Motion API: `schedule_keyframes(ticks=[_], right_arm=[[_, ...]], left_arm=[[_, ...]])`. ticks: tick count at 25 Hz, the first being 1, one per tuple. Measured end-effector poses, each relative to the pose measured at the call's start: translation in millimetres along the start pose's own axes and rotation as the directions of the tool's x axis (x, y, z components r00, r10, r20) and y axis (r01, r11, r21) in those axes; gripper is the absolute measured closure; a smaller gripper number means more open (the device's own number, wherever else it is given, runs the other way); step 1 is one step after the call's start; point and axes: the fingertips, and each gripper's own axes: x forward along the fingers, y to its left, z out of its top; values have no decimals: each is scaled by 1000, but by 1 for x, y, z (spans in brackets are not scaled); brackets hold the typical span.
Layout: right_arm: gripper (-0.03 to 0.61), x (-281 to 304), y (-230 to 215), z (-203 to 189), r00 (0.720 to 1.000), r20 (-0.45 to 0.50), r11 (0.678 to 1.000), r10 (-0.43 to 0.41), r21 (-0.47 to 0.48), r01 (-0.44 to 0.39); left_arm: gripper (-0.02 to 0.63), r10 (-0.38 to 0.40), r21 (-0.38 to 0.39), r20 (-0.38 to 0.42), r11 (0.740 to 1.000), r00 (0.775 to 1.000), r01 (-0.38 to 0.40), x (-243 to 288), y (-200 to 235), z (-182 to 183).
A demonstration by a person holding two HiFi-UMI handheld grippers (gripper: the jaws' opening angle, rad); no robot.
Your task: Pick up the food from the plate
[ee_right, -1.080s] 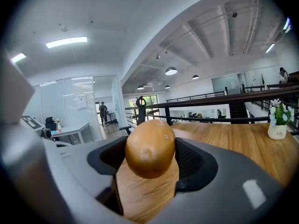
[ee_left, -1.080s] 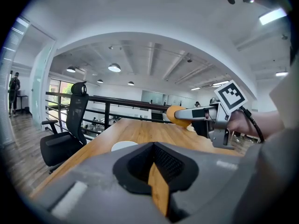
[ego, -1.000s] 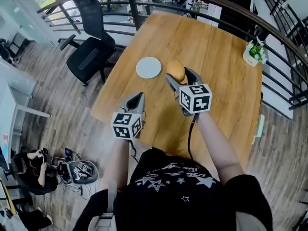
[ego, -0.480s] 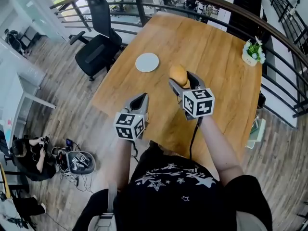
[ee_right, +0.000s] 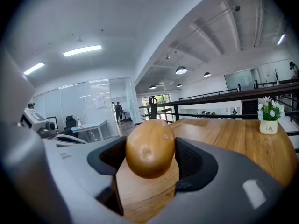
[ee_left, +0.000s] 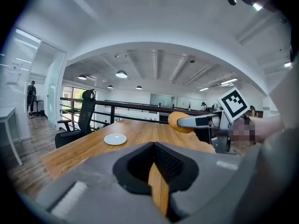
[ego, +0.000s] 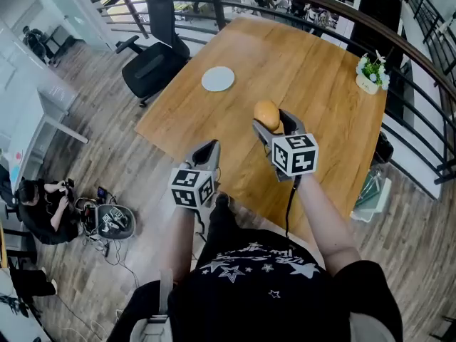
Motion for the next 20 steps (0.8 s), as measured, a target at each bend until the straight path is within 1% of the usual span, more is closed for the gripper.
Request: schedule_keyframes(ticks=[8,13,20], right_arm=[[249,-49,8,-24,999,-22,999,42,-7,-42],[249,-64,14,-39,997,-36,998,65,11,-64],[249,-90,18,-55,996,-42,996,84,16,-84]], left_arm=[[612,52,-19,8,998,999,-52,-39,-42,-20],[612,84,-22,3,996,996,-84,-61,-55,-29],[612,98,-23,1,995,995,-98,-77,-75,-38]])
